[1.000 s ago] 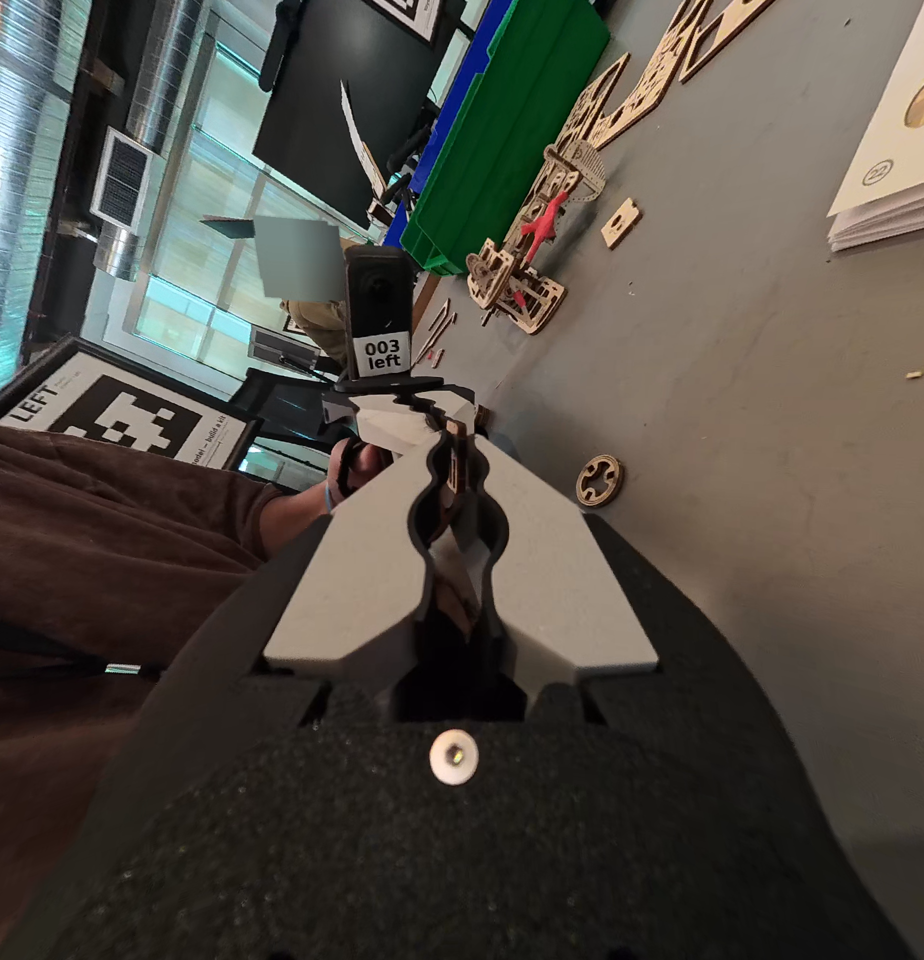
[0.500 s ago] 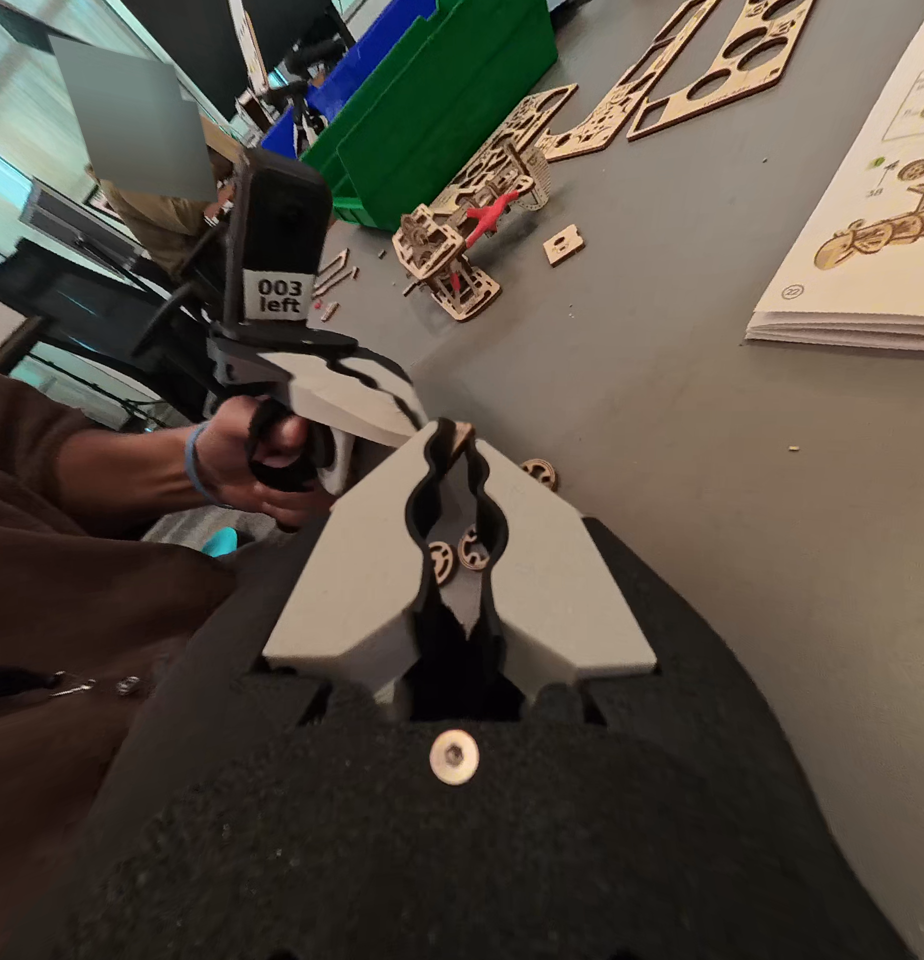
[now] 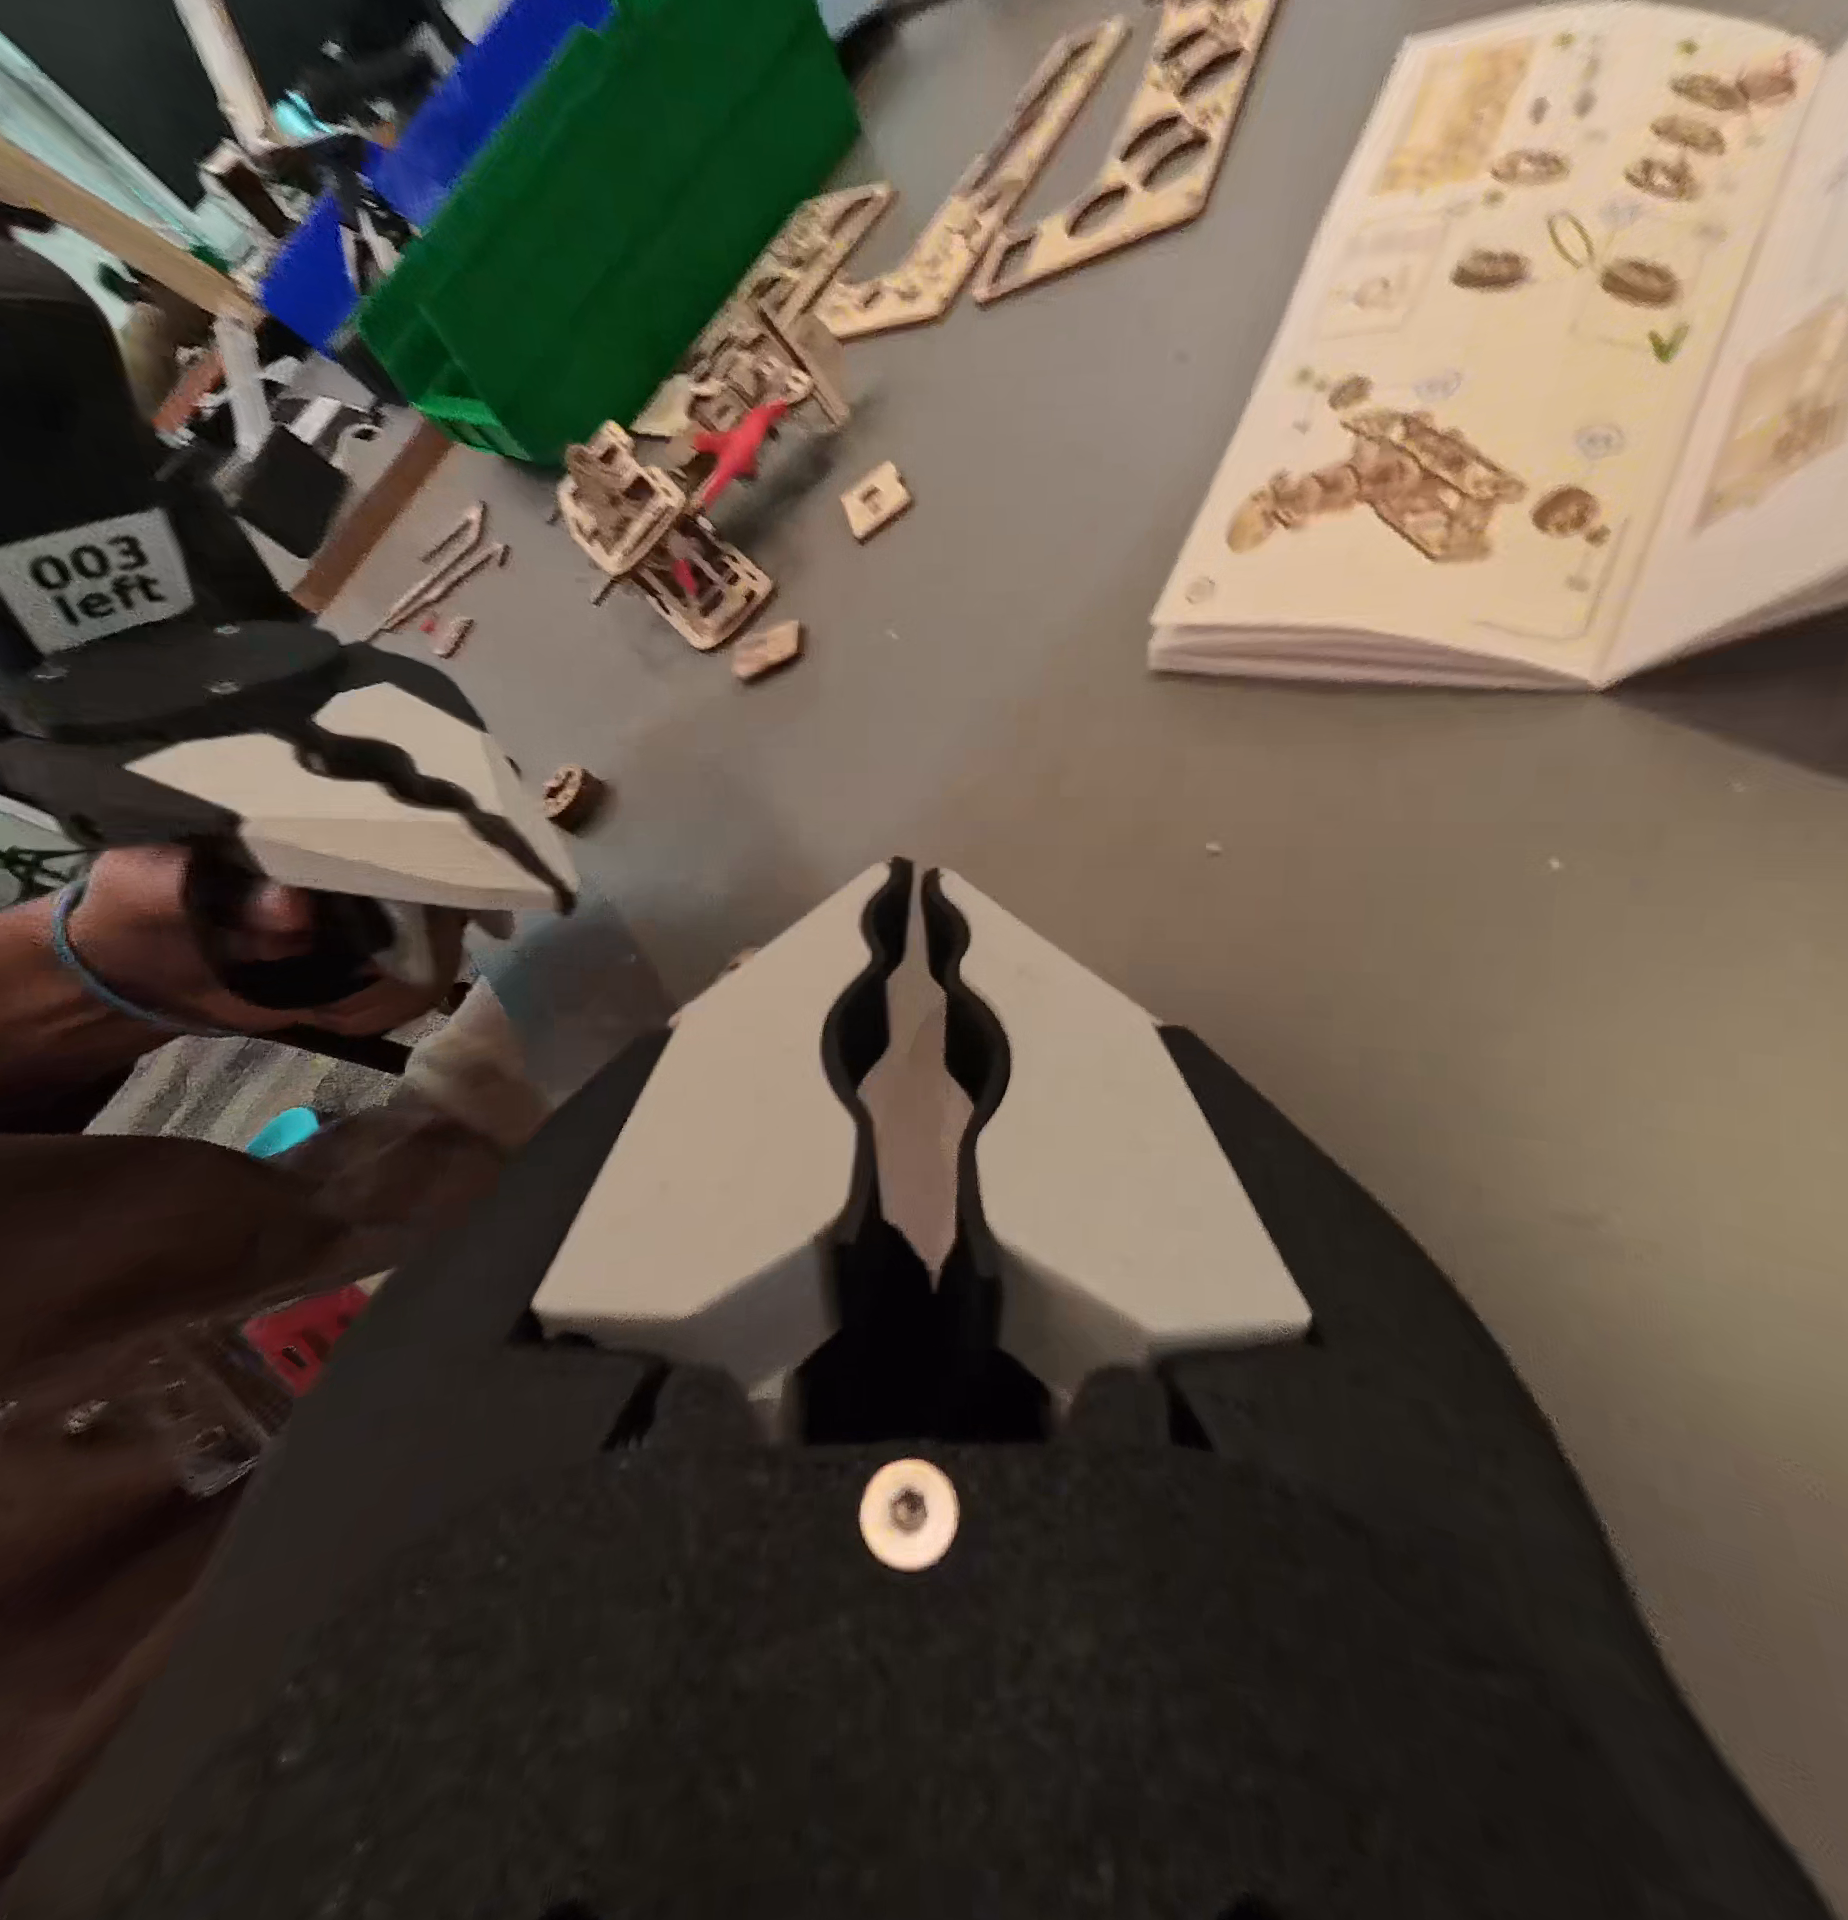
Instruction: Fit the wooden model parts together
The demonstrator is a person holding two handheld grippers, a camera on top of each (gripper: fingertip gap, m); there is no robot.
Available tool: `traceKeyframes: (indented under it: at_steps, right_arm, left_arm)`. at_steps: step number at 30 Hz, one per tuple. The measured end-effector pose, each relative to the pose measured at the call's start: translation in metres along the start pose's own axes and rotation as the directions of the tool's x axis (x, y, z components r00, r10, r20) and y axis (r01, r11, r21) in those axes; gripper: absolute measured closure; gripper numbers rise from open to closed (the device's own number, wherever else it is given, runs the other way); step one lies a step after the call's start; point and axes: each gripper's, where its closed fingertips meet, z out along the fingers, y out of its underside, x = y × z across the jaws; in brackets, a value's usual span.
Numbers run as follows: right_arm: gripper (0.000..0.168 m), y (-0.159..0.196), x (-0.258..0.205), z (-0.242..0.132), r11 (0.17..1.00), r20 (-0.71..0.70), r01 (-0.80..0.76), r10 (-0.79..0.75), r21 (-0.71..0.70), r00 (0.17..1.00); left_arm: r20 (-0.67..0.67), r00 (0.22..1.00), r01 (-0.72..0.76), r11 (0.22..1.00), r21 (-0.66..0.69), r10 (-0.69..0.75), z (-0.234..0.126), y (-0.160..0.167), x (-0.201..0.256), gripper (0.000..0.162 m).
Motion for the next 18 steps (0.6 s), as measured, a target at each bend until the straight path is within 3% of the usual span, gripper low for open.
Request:
traceKeyframes:
  at_steps: [5,10,11,13,18]
  right_arm:
    - [0.136,-0.014,-0.017,-0.001,0.986,0.010,0.157,-0.158,0.050,0.987]
    - [0.118,-0.006,-0.035,0.008,0.967,0.051,0.255,-0.256,0.015,0.965]
    - [0.125,-0.003,-0.036,0.009,0.967,0.057,0.255,-0.255,0.001,0.965]
    - [0.168,-0.002,-0.036,0.007,0.964,0.042,0.265,-0.264,-0.013,0.963]
    - [0.168,-0.002,-0.037,-0.005,0.942,0.023,0.334,-0.333,-0.033,0.943]
  left_arm:
    - [0.291,0.949,-0.106,0.993,-0.059,0.119,-0.036,-0.008,-0.049,0.155]
    - [0.502,0.803,-0.194,0.937,-0.291,0.322,-0.059,-0.005,-0.108,0.137]
    - [0.509,0.781,-0.212,0.920,-0.330,0.363,-0.057,-0.005,-0.112,0.135]
    - [0.525,0.739,-0.230,0.890,-0.394,0.423,-0.054,-0.006,-0.119,0.133]
    - [0.569,0.650,-0.185,0.831,-0.524,0.504,-0.051,-0.003,-0.142,0.131]
